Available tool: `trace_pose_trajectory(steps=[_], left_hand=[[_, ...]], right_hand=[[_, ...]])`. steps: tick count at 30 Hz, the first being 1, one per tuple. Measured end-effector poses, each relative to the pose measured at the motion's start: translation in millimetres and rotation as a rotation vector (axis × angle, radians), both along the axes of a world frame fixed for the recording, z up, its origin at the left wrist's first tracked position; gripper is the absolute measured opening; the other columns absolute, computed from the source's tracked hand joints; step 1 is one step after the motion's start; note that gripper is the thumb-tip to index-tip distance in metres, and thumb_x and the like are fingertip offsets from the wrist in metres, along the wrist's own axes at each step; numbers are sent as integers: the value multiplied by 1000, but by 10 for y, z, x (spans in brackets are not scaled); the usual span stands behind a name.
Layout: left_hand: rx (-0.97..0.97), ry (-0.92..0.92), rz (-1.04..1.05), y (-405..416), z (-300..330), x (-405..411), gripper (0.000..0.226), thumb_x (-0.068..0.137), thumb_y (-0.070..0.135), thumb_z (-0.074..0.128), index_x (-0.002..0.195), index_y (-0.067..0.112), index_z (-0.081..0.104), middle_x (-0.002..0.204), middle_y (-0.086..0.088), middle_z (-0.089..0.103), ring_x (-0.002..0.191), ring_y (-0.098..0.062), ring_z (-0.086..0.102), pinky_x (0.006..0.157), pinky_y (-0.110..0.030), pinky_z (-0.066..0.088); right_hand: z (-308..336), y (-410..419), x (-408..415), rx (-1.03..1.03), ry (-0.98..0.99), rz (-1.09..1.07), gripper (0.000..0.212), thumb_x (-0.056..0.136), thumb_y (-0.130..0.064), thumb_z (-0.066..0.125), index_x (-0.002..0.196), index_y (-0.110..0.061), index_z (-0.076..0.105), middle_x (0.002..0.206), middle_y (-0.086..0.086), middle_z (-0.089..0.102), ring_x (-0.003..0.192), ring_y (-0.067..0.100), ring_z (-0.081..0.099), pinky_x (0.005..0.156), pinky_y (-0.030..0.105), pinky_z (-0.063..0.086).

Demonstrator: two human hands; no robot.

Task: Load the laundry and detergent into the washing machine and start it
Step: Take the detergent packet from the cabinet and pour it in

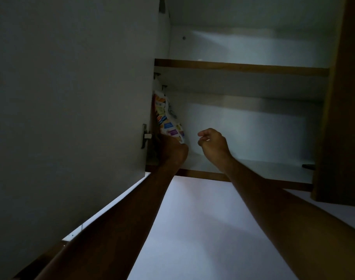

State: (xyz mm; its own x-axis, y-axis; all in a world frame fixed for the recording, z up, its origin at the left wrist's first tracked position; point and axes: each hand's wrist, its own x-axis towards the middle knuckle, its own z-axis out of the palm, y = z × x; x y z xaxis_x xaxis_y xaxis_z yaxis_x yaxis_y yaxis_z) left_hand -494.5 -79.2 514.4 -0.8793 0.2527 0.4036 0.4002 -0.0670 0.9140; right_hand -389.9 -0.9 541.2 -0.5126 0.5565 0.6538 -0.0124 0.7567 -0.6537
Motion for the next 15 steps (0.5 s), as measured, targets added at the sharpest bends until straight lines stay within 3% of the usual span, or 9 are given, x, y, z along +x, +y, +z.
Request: trace_pose_trajectory(steps=[7, 12, 15], left_hand=[[-160, 137, 190, 127, 65, -1, 78, 75, 24, 80, 136, 16, 32, 135, -13, 36, 121, -31, 46, 94, -44, 51], [-271, 179, 59, 195, 133, 52, 98, 69, 33, 84, 141, 15, 21, 130, -15, 45, 112, -33, 55, 85, -41, 51], [-409, 345, 56, 216, 108, 52, 72, 72, 37, 81, 131, 14, 45, 121, -10, 60, 103, -29, 61, 77, -33, 50]], right_hand=[[-46, 209, -218, -18, -51, -15, 35, 90, -6, 60, 125, -10, 56, 123, 10, 60, 110, 22, 58, 86, 25, 47], [-76, 292, -245, -75, -73, 2, 37, 91, -10, 62, 127, -9, 51, 124, 6, 60, 114, 20, 56, 82, 22, 40], [-94, 379, -275, -146, -75, 24, 38, 91, -12, 62, 128, -12, 54, 122, 1, 62, 114, 17, 57, 85, 23, 38]])
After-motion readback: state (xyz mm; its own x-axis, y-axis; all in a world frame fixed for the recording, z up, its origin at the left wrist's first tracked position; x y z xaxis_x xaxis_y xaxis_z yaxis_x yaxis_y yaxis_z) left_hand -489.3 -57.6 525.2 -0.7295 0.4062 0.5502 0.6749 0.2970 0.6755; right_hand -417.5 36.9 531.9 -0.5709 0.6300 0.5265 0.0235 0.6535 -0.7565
